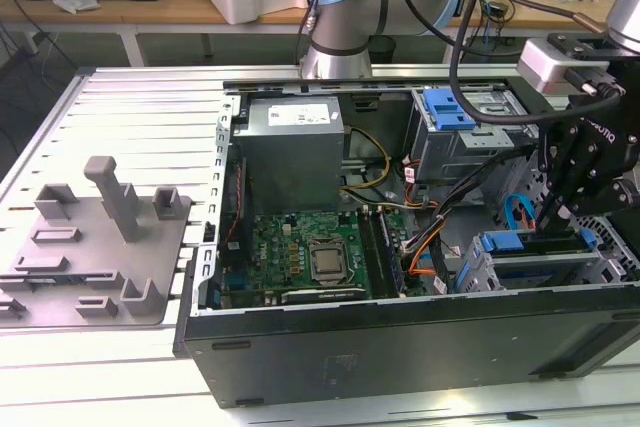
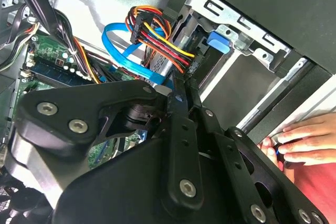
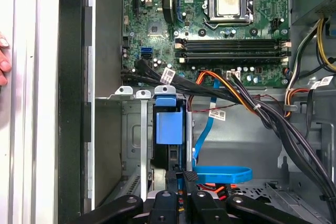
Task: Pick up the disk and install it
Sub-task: 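Insert the second disk wire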
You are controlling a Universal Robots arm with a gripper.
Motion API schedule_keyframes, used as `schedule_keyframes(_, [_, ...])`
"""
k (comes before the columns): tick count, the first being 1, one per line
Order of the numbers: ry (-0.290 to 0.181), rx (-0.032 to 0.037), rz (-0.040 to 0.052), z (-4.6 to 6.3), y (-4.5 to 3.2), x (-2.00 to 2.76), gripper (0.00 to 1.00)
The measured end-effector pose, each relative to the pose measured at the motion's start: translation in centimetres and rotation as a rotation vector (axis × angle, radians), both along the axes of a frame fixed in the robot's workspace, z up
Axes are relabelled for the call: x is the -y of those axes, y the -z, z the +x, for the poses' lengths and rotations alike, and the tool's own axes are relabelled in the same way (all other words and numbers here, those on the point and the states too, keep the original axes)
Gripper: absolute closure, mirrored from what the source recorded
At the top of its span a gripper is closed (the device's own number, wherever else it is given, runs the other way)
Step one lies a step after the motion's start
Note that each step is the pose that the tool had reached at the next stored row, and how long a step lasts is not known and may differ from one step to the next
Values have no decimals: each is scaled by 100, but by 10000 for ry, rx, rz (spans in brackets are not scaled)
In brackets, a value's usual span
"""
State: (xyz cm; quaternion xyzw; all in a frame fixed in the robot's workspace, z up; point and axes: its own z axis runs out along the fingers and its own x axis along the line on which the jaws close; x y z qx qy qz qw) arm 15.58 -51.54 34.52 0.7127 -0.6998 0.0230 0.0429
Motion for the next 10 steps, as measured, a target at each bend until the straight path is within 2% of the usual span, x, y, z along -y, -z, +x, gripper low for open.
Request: schedule_keyframes(10, [0,0,14,1,12,1,84])
